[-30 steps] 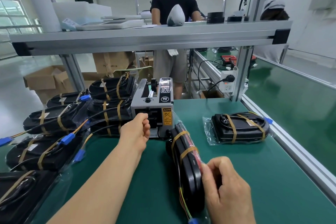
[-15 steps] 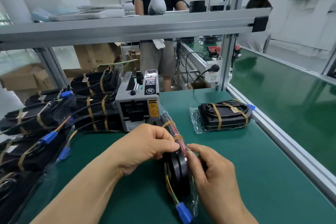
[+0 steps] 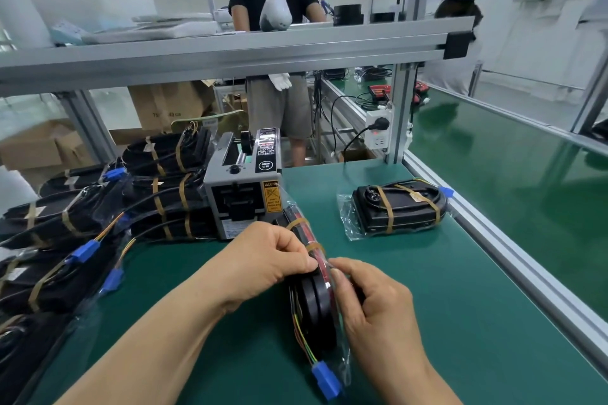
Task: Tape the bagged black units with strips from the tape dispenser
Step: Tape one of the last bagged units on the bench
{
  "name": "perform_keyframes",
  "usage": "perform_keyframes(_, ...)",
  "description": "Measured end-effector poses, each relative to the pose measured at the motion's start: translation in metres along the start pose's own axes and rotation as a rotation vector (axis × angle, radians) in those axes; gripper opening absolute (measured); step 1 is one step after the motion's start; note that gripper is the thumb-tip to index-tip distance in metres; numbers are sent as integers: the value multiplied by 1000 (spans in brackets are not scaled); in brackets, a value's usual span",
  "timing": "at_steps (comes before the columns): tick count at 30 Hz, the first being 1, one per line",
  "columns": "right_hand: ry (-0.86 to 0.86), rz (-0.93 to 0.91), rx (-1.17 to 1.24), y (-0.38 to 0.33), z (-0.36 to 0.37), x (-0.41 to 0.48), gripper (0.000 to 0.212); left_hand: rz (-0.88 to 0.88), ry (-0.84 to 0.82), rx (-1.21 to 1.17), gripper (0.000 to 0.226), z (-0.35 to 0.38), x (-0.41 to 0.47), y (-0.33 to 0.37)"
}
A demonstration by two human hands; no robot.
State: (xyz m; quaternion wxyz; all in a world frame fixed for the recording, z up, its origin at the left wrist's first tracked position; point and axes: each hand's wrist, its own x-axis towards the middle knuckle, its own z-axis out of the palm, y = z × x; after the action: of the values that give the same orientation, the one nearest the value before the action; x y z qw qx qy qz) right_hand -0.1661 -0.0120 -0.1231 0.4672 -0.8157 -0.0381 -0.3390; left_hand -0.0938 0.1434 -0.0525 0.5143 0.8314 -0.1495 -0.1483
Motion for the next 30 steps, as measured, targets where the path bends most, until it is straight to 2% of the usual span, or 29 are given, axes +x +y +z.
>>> perform_keyframes(8, -13, 41, 8, 1, 1, -1, 13, 38, 115, 106, 20, 7, -2, -2)
perform_keyframes(12, -18, 68, 36, 1, -1, -1, 14, 18, 270, 14, 26, 20, -3, -12)
perform_keyframes(14, 0, 68, 45, 1, 0, 0, 13, 24, 297, -9, 26, 24, -3, -15)
perform_keyframes(19, -53, 117, 74, 3, -2, -1, 18, 19, 183, -109, 28, 18, -8, -17)
perform_keyframes(23, -148, 195, 93, -1, -7, 4, 13, -40, 126, -185, 38, 10, -11, -15)
perform_keyframes(26, -198, 235, 16, -6, -13, 29, 22, -49, 82, -191, 49, 9, -13, -16)
perform_keyframes(30, -275, 234, -132, -17, 2, 81, 19, -32, 102, -169, 51, 13, -15, -16)
